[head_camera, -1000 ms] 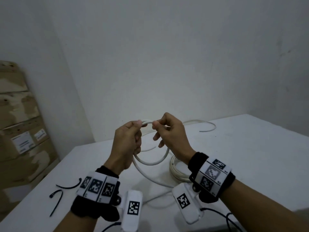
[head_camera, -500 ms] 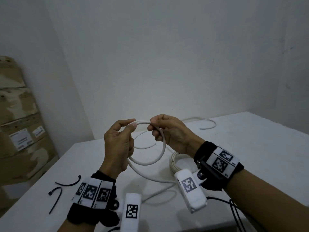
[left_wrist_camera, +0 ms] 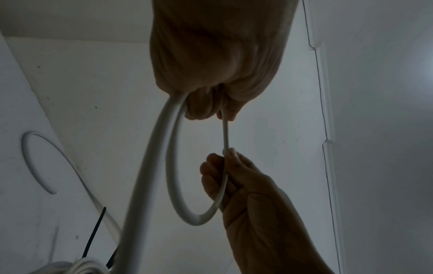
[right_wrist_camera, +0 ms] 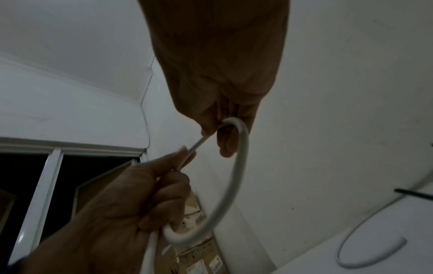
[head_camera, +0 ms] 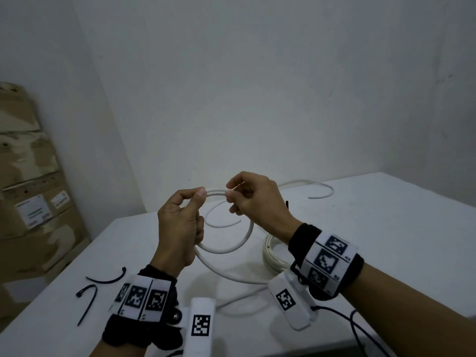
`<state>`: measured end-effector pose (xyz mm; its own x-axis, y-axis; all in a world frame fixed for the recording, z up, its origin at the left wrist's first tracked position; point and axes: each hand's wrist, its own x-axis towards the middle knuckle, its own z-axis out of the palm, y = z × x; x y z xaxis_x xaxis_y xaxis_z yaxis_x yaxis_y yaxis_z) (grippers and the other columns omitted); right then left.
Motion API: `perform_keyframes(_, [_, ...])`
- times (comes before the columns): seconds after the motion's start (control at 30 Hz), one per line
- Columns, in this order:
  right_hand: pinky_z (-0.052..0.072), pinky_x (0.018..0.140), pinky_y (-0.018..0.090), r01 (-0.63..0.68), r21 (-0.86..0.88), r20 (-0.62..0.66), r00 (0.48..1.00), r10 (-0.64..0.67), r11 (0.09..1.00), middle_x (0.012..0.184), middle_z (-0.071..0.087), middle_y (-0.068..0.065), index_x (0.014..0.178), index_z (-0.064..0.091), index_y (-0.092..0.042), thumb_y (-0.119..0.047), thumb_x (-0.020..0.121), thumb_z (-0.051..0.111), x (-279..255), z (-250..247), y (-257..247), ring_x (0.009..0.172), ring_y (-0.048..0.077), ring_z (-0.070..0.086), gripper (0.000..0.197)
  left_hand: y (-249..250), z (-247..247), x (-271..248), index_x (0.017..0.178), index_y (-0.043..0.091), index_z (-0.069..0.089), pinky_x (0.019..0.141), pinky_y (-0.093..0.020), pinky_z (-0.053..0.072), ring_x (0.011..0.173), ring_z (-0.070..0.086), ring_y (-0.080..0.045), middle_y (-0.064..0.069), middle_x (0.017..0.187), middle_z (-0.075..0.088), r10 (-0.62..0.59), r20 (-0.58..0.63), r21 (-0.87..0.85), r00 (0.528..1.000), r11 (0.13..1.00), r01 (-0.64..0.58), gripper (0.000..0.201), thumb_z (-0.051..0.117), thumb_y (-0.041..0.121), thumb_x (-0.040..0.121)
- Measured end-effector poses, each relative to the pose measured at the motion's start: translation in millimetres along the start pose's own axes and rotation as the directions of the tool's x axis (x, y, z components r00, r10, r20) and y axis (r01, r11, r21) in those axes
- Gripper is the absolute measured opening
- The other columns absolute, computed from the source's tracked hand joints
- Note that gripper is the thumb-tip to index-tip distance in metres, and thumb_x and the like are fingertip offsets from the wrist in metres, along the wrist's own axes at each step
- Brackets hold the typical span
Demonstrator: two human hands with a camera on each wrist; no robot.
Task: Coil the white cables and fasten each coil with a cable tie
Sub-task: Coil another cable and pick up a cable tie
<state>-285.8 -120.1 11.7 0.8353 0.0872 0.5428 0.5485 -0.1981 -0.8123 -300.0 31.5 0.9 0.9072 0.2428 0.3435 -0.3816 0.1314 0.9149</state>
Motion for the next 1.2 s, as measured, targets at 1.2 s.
perform_keyframes(1.2, [0.051,0.043,0.020,-0.482,0.842,0.253,0.750,0.611,0.243,0.066,0.050,0.011,0.081,0.048,-0.002,0.003,0.096,0.037,-26.6,32.0,11.6,0.054,0.018,0.051,0.019,20.7,-52.1,0.4,0.074,0.020,0.050,0.033,-0.009,0.013,0.029,0.015,-0.003,0.010,0.040,0.021,-0.125,-0.122,-0.285,0.985,0.955,0.086,0.023,0.054,0.017,0.096])
